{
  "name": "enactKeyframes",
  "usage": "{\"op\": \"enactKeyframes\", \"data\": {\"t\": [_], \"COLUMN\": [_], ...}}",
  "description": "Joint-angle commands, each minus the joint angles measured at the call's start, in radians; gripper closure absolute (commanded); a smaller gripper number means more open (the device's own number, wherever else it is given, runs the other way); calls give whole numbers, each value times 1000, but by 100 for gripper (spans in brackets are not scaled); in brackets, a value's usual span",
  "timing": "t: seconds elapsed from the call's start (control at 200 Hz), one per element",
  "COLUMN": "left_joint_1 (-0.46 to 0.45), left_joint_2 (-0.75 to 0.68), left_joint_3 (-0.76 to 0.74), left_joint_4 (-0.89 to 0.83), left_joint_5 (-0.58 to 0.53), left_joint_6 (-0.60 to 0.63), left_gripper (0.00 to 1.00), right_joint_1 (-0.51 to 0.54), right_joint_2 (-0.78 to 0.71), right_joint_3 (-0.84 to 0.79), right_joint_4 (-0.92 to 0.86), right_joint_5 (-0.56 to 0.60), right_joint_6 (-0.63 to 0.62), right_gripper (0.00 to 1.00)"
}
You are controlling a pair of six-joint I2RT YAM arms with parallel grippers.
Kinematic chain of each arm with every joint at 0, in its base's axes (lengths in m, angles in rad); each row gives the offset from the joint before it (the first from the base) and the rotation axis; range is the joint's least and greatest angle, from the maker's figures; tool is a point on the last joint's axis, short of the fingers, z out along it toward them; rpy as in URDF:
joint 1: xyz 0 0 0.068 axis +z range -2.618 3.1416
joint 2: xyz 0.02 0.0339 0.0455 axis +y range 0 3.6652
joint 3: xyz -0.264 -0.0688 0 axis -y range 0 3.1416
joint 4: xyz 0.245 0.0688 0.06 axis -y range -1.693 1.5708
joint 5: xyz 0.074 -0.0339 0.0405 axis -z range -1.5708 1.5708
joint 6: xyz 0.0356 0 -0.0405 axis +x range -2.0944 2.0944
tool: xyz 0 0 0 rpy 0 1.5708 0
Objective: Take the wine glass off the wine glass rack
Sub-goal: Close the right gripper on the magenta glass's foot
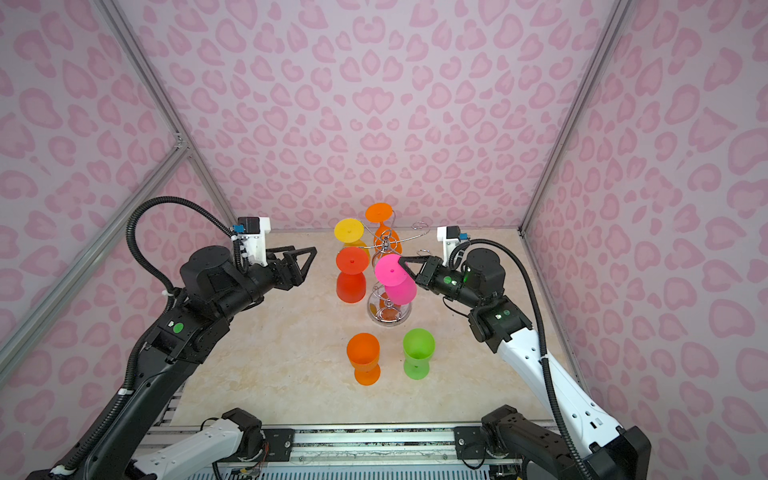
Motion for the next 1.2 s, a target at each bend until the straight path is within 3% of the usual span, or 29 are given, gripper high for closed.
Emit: {"op": "enactKeyframes", "data": {"t": [0.0, 0.63, 1.195], "left_joint_1": [2, 3, 8], "left_joint_2": [-5, 3, -1], "left_joint_3": [-5, -5, -9], "left_joint_4": [37, 39, 38], "left_joint_5": [8, 14, 19], "left_joint_6": [7, 23, 30], "left_gripper": [25, 24, 24], "right_joint_1": [2, 1, 66], "right_joint_2": [-3, -43, 27], "right_joint_3": [-5, -2, 61], "right_joint_4": [53, 19, 3], "right_joint_5": [-17, -40, -41], "right_joint_6": [14, 41, 21], "right_gripper": [97, 98, 99]}}
